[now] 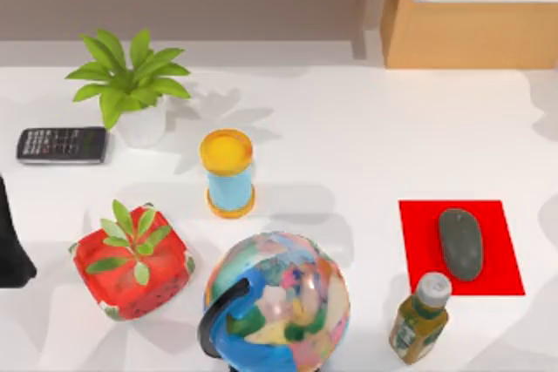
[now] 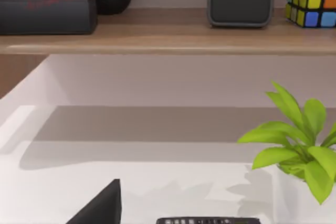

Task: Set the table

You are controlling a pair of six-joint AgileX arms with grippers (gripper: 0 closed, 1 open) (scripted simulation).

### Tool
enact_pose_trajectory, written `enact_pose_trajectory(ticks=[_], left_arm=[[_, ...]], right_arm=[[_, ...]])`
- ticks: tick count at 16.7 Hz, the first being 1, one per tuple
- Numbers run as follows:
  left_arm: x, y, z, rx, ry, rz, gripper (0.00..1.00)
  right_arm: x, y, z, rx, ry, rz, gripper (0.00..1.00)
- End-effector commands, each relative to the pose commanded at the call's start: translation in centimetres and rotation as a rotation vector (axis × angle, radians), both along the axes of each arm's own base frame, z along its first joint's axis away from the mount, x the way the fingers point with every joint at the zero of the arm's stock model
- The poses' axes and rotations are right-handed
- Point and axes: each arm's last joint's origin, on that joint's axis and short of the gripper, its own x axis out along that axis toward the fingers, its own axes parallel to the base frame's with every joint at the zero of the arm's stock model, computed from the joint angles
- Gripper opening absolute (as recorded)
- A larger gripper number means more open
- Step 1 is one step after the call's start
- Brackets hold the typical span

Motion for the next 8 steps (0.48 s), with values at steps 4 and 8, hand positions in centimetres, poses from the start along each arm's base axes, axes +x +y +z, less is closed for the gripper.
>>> enact_pose_trajectory(ticks=[4,8], left_arm=[[0.0,0.0,0.0,0.0,0.0,0.0,1.0],[0.0,0.0,0.0,0.0,0.0,0.0,1.0]], right_arm=[[-0.4,0.0,0.3,-0.006,-0.006,-0.001,1.0],[-3.0,-0.1,0.7,-0.017,-0.017,-0.005,1.0]])
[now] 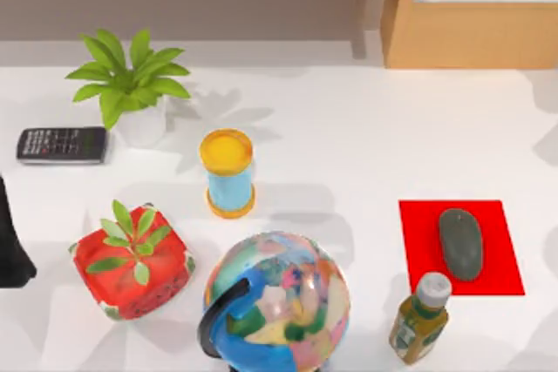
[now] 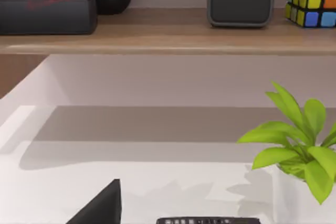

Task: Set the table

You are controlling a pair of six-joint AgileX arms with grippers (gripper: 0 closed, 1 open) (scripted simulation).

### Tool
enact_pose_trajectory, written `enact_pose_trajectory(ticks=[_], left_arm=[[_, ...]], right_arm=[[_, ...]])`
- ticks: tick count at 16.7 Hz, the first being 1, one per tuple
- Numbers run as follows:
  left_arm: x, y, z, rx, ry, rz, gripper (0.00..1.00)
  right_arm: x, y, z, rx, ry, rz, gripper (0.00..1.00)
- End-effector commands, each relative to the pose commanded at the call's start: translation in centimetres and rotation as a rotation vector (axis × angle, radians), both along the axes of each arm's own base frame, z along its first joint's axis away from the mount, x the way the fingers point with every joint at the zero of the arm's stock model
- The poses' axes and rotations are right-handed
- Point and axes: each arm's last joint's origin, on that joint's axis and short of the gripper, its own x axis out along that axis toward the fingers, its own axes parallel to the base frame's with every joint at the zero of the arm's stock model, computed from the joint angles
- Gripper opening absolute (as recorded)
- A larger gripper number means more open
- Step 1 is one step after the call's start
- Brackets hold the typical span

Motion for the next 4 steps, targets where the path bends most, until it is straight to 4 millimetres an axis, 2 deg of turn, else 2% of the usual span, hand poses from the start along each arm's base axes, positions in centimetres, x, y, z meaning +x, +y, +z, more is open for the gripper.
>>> enact_pose_trajectory(ticks=[4], left_arm=[[0.0,0.0,0.0,0.0,0.0,0.0,1.0]], right_arm=[[-2.0,0.1,-0.7,0.017,0.017,0.003,1.0]])
